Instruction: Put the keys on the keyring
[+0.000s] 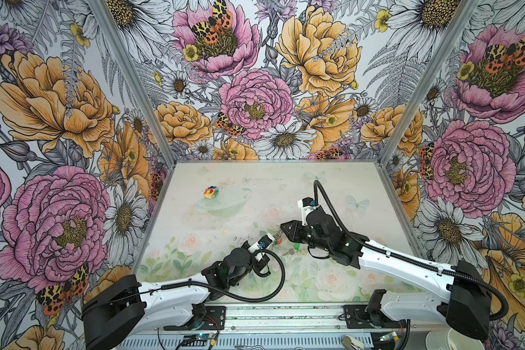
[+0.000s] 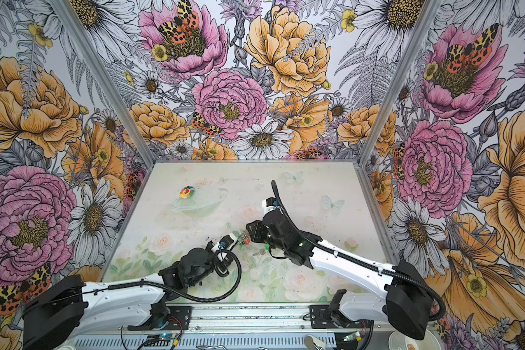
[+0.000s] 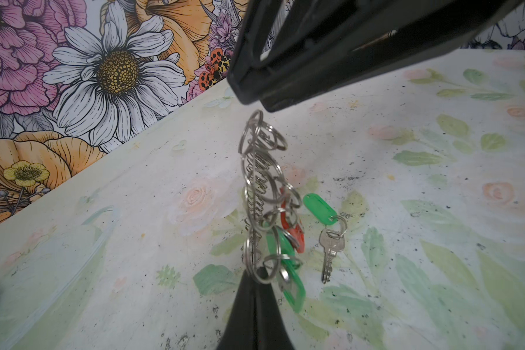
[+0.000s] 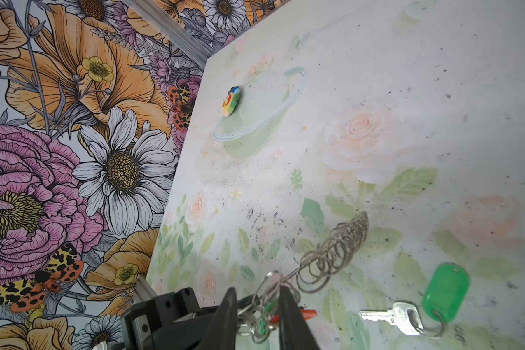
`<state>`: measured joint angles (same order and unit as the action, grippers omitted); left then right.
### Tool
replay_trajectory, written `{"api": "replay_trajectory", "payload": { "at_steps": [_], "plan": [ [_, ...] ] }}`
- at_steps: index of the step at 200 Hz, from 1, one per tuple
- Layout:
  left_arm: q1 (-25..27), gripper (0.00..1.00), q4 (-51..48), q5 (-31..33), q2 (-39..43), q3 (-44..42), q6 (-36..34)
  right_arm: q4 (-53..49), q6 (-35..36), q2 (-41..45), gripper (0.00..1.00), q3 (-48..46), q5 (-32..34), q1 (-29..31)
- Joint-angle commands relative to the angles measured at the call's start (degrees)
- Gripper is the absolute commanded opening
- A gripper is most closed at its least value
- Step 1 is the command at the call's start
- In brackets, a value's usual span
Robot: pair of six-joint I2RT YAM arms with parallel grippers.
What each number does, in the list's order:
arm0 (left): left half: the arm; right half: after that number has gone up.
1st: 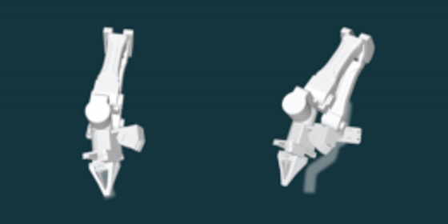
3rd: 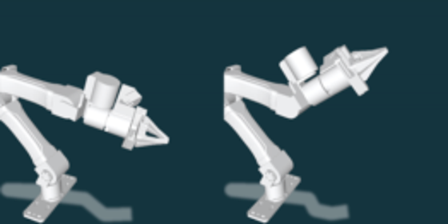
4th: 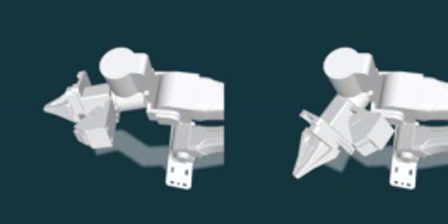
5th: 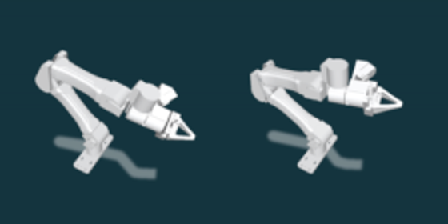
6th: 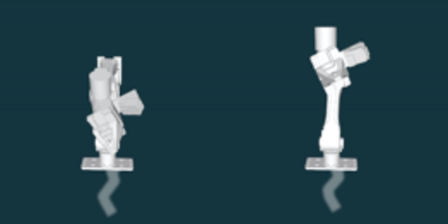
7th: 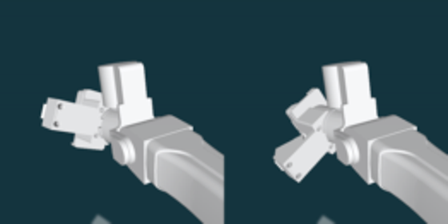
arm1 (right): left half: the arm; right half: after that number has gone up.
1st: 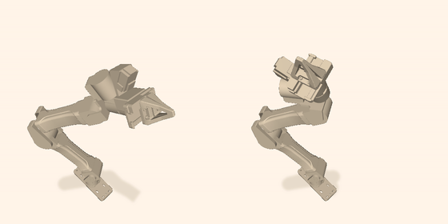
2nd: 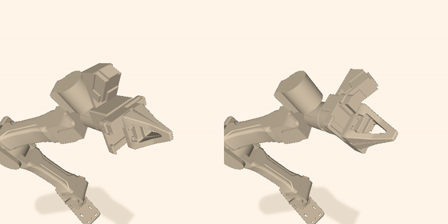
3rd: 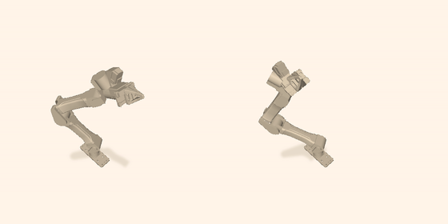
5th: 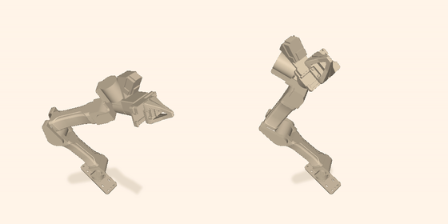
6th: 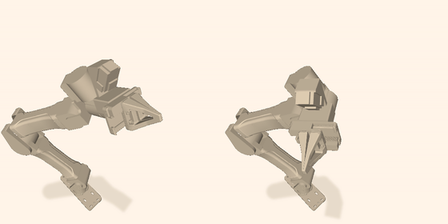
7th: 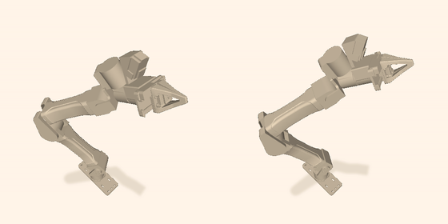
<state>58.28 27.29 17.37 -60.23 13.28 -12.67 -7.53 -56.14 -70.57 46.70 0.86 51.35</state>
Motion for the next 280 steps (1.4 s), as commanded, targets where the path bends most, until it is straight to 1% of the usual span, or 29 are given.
{"api": "replay_trajectory", "payload": {
  "at_steps": [1,63,119,152,192,209,252,280],
  "plan": [
    [0.25,0.00,3.68,-1.25,-0.28,1.80,-0.92,0.06,-1.34,-1.02,0.25,1.69,0.28,0.17],
    [0.25,0.00,3.71,-2.25,-0.68,1.67,-0.87,-0.02,-0.81,-1.65,0.17,2.02,0.24,0.20],
    [0.30,0.00,3.74,-2.13,0.32,1.14,-0.96,-1.38,-0.29,-2.78,0.16,2.50,0.37,0.15],
    [0.25,0.00,3.72,-2.54,0.20,0.96,-0.96,-1.61,0.33,-3.15,0.13,2.86,0.28,0.25],
    [0.26,0.00,3.64,-2.67,0.37,0.90,-1.06,-2.57,0.80,-4.31,0.11,3.22,0.15,0.28],
    [0.30,0.00,3.59,-2.77,0.54,0.78,-1.05,-3.01,1.05,-4.51,0.08,3.31,0.51,0.28],
    [0.30,0.00,3.57,-3.36,0.88,0.37,-0.96,-3.76,4.00,-3.42,0.00,3.78,2.59,0.38],
    [0.25,0.00,2.71,-4.12,1.77,0.34,-0.33,-3.87,7.65,-2.81,0.00,3.95,3.80,0.22]
  ]
}}
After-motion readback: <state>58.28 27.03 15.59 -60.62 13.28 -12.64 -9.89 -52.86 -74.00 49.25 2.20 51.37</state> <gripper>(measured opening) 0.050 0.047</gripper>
